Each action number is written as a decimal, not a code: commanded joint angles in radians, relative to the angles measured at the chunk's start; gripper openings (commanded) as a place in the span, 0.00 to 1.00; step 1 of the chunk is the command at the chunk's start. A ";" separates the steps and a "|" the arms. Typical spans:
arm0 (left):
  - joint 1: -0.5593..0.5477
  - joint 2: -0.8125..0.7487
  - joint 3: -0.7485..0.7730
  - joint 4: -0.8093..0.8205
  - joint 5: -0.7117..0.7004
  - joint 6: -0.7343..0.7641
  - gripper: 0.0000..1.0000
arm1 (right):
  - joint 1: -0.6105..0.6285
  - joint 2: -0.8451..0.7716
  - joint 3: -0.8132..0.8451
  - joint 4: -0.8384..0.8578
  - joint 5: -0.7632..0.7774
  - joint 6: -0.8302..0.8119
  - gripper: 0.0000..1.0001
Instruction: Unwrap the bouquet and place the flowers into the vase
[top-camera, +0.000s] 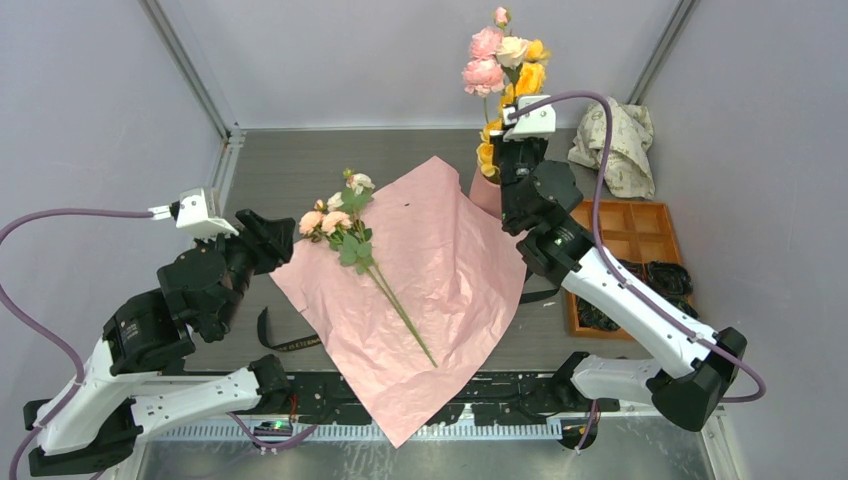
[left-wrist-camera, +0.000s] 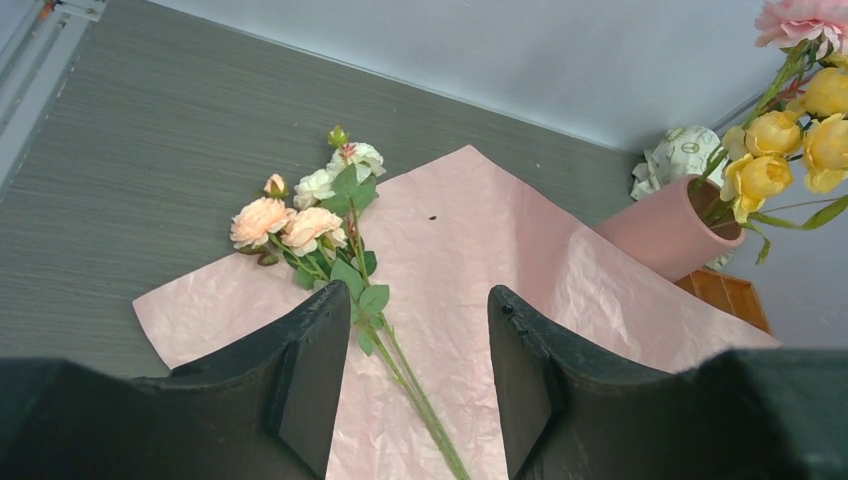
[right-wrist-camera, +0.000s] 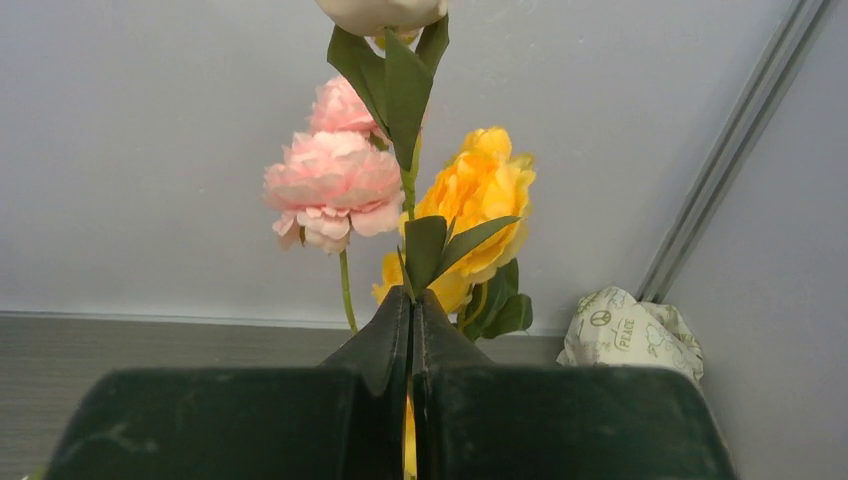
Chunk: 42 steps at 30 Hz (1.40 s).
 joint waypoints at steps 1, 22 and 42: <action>-0.002 0.001 -0.002 0.041 -0.010 -0.010 0.54 | -0.002 -0.014 -0.043 0.025 0.005 0.062 0.01; -0.002 -0.004 -0.014 0.043 -0.007 -0.011 0.54 | -0.016 0.042 -0.132 0.006 0.041 0.175 0.02; -0.002 0.001 -0.028 0.055 -0.006 -0.011 0.54 | -0.027 -0.043 -0.132 -0.221 0.120 0.348 0.70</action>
